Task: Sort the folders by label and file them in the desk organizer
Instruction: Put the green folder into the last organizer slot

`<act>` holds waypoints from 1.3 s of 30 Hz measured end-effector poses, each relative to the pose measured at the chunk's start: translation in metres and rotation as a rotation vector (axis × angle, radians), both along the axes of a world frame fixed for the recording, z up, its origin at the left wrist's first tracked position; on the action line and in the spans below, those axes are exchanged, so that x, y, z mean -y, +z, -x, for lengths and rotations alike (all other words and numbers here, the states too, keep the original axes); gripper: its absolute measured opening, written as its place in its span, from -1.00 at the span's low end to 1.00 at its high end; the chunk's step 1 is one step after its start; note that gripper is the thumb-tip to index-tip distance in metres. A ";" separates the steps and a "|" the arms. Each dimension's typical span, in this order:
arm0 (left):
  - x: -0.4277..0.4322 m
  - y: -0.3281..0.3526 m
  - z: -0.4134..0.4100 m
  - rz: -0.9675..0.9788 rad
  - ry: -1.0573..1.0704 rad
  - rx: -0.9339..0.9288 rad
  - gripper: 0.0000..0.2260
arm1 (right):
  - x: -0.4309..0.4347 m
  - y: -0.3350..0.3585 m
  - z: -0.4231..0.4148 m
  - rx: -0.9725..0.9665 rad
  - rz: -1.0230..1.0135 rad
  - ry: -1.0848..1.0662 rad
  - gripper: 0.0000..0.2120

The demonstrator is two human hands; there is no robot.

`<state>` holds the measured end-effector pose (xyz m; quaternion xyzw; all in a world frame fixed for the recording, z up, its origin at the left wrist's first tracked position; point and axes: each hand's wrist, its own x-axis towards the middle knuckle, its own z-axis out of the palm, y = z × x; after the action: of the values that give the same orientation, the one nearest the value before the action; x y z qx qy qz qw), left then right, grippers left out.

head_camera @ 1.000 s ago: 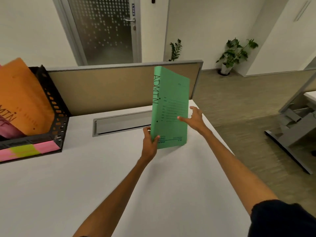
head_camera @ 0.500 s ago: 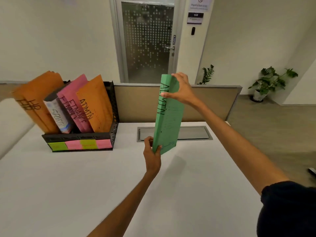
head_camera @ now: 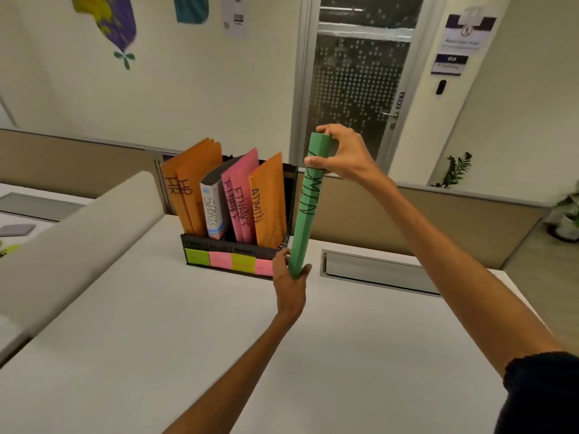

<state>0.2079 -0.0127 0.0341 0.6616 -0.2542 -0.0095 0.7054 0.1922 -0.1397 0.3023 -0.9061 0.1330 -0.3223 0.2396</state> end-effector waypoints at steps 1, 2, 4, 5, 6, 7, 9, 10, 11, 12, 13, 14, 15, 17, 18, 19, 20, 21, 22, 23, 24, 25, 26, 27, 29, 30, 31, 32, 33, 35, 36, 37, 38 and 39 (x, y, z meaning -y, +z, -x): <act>-0.003 0.003 -0.009 -0.004 0.006 0.012 -0.60 | -0.006 0.004 -0.006 0.006 0.008 0.012 -0.38; -0.007 0.005 -0.018 -0.004 0.007 0.017 -0.60 | -0.012 0.008 -0.012 0.006 0.013 0.026 -0.38; -0.015 0.007 -0.037 -0.010 -0.002 0.011 -0.60 | -0.021 0.012 -0.024 0.003 0.019 0.055 -0.38; -0.018 0.007 -0.047 -0.020 -0.007 0.008 -0.60 | -0.025 0.013 -0.030 0.005 0.023 0.064 -0.37; -0.022 0.006 -0.056 -0.027 -0.017 0.008 -0.59 | -0.028 0.013 -0.035 0.011 0.030 0.069 -0.36; -0.025 0.005 -0.064 -0.030 -0.032 0.005 -0.58 | -0.030 0.012 -0.041 0.016 0.040 0.075 -0.36; -0.031 0.004 -0.077 -0.042 -0.064 -0.020 -0.57 | -0.034 0.007 -0.052 0.014 0.061 0.092 -0.37; -0.034 0.004 -0.083 -0.047 -0.074 -0.039 -0.58 | -0.035 0.004 -0.057 0.010 0.070 0.096 -0.39; -0.037 0.003 -0.088 -0.050 -0.083 -0.053 -0.61 | -0.034 0.001 -0.062 0.007 0.074 0.097 -0.42; -0.040 0.001 -0.094 -0.053 -0.095 -0.061 -0.63 | -0.032 -0.002 -0.067 0.005 0.072 0.095 -0.44; -0.043 -0.002 -0.100 -0.056 -0.112 -0.065 -0.65 | -0.030 -0.006 -0.071 0.008 0.071 0.089 -0.47; -0.045 -0.005 -0.106 -0.064 -0.127 -0.067 -0.66 | -0.027 -0.010 -0.075 0.012 0.069 0.078 -0.49; -0.047 -0.008 -0.112 -0.078 -0.138 -0.066 -0.67 | -0.025 -0.014 -0.079 0.017 0.067 0.063 -0.50; -0.049 -0.016 -0.124 -0.126 -0.158 -0.064 -0.67 | -0.020 -0.021 -0.087 0.023 0.050 0.031 -0.49; -0.049 -0.018 -0.130 -0.164 -0.177 -0.058 -0.65 | -0.018 -0.024 -0.091 0.030 0.041 0.017 -0.48; -0.048 -0.020 -0.136 -0.207 -0.198 -0.050 -0.62 | -0.016 -0.027 -0.095 0.040 0.030 0.006 -0.47; -0.048 -0.021 -0.142 -0.246 -0.219 -0.045 -0.60 | -0.013 -0.029 -0.099 0.049 0.020 -0.002 -0.46; -0.047 -0.022 -0.147 -0.270 -0.241 -0.047 -0.59 | -0.010 -0.030 -0.103 0.055 0.014 -0.006 -0.45; -0.047 -0.022 -0.152 -0.285 -0.264 -0.051 -0.59 | -0.007 -0.031 -0.107 0.055 0.015 -0.008 -0.46; -0.046 -0.023 -0.157 -0.298 -0.284 -0.051 -0.60 | -0.004 -0.032 -0.111 0.051 0.021 -0.009 -0.46; -0.044 -0.024 -0.161 -0.308 -0.300 -0.046 -0.60 | 0.000 -0.032 -0.115 0.042 0.028 -0.010 -0.46; -0.043 -0.025 -0.164 -0.311 -0.312 -0.042 -0.61 | 0.003 -0.033 -0.119 0.034 0.032 -0.011 -0.46; -0.041 -0.026 -0.166 -0.309 -0.321 -0.040 -0.62 | 0.006 -0.033 -0.123 0.029 0.033 -0.013 -0.47; -0.039 -0.026 -0.169 -0.305 -0.325 -0.037 -0.64 | 0.009 -0.034 -0.127 0.029 0.031 -0.016 -0.48; -0.036 -0.028 -0.174 -0.303 -0.323 -0.030 -0.66 | 0.014 -0.037 -0.132 0.036 0.022 -0.022 -0.50; -0.034 -0.029 -0.177 -0.303 -0.318 -0.020 -0.68 | 0.016 -0.039 -0.135 0.042 0.019 -0.023 -0.51; -0.032 -0.031 -0.180 -0.303 -0.312 -0.005 -0.70 | 0.018 -0.042 -0.137 0.048 0.016 -0.023 -0.52; -0.031 -0.032 -0.183 -0.304 -0.308 0.009 -0.73 | 0.019 -0.045 -0.139 0.051 0.013 -0.022 -0.52; -0.029 -0.033 -0.186 -0.307 -0.304 0.017 -0.76 | 0.021 -0.048 -0.141 0.050 0.012 -0.020 -0.51; -0.027 -0.034 -0.193 -0.311 -0.302 0.026 -0.79 | 0.025 -0.053 -0.145 0.048 0.015 -0.018 -0.47; -0.026 -0.034 -0.197 -0.310 -0.309 0.028 -0.79 | 0.027 -0.055 -0.147 0.049 0.016 -0.021 -0.46; -0.025 -0.033 -0.200 -0.308 -0.318 0.027 -0.78 | 0.030 -0.057 -0.149 0.049 0.014 -0.025 -0.44; -0.023 -0.032 -0.203 -0.312 -0.325 0.025 -0.77 | 0.033 -0.059 -0.150 0.048 0.012 -0.028 -0.43; -0.021 -0.030 -0.206 -0.320 -0.329 0.026 -0.76 | 0.036 -0.060 -0.152 0.045 0.015 -0.030 -0.41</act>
<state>0.4138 0.0083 0.0040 0.7147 -0.3629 -0.1559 0.5772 0.3443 -0.1761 0.2421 -0.8983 0.1386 -0.3472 0.2307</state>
